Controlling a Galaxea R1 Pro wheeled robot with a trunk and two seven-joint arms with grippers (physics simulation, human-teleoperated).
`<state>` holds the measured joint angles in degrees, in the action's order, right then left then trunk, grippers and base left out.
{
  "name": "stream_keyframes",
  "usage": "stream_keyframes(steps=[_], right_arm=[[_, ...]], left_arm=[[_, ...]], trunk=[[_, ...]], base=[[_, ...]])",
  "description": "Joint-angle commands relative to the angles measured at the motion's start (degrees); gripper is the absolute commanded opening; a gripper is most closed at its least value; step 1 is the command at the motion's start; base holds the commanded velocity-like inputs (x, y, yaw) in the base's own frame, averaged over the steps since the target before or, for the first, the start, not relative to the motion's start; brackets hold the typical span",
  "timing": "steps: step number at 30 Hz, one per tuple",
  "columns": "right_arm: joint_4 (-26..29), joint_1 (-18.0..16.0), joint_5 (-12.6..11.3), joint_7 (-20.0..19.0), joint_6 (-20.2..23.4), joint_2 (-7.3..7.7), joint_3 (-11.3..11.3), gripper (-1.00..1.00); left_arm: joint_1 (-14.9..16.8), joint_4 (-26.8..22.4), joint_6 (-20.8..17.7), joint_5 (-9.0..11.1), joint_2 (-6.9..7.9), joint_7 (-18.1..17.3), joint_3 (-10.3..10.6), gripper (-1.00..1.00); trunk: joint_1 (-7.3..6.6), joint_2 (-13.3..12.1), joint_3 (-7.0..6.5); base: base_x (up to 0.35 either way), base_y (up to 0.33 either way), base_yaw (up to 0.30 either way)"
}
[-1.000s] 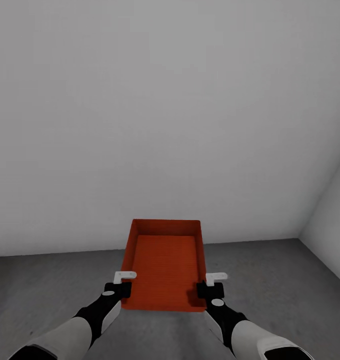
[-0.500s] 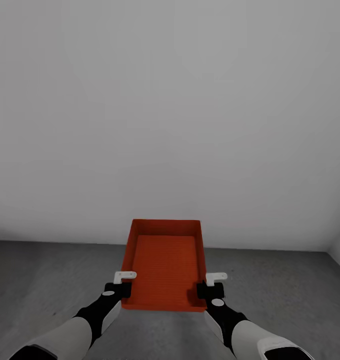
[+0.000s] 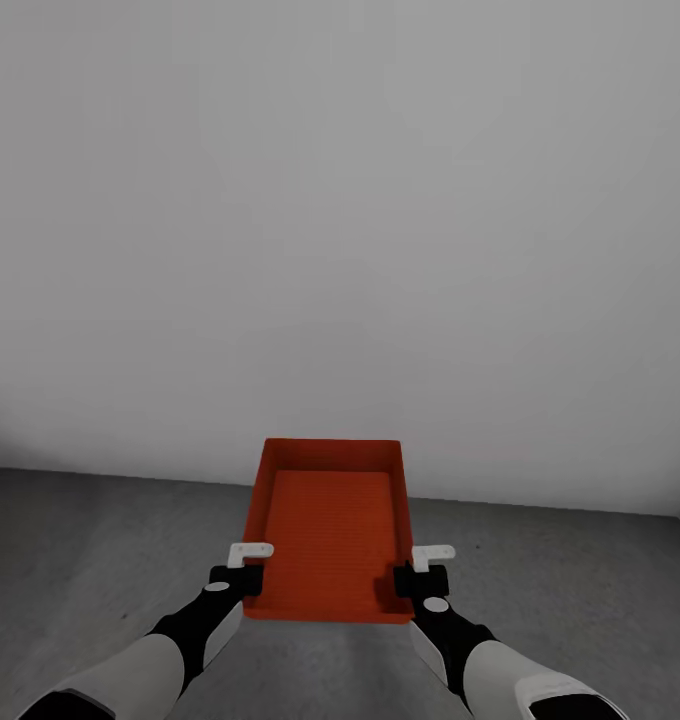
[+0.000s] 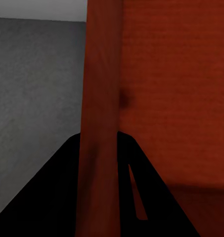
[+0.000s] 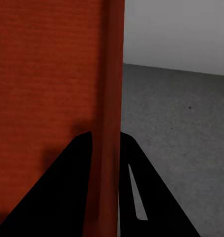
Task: Move the two storage containers from the living room to the garage. In the garage, place one container on the floor and stack the other container on top of it (either order is fine).
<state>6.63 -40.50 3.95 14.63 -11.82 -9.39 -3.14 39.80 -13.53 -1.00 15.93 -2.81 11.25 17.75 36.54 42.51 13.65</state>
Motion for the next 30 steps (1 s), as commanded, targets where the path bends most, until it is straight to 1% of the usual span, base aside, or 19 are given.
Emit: stream_keyframes(steps=[1,2,30], right_arm=[[-0.12,-0.04,-0.08,0.75,-0.22,0.01,0.86,-1.0],[-0.12,-0.04,-0.08,0.75,-0.22,0.0,0.86,-1.0],[-0.12,-0.03,-0.08,0.78,-0.24,0.03,0.86,-1.0]], left_arm=[[0.07,-0.18,-0.14,0.15,-0.36,0.62,-1.84,-1.0],[0.08,-0.18,-0.14,0.15,-0.36,0.62,-1.84,-1.0],[0.06,-0.18,-0.14,0.15,-0.39,0.62,-1.84,-1.0]], trunk=[[0.01,0.06,0.08],[0.01,0.06,0.08],[6.16,11.29,5.1]], base=[[0.0,0.0,0.0],[0.0,0.0,0.0],[0.0,0.0,0.0]])
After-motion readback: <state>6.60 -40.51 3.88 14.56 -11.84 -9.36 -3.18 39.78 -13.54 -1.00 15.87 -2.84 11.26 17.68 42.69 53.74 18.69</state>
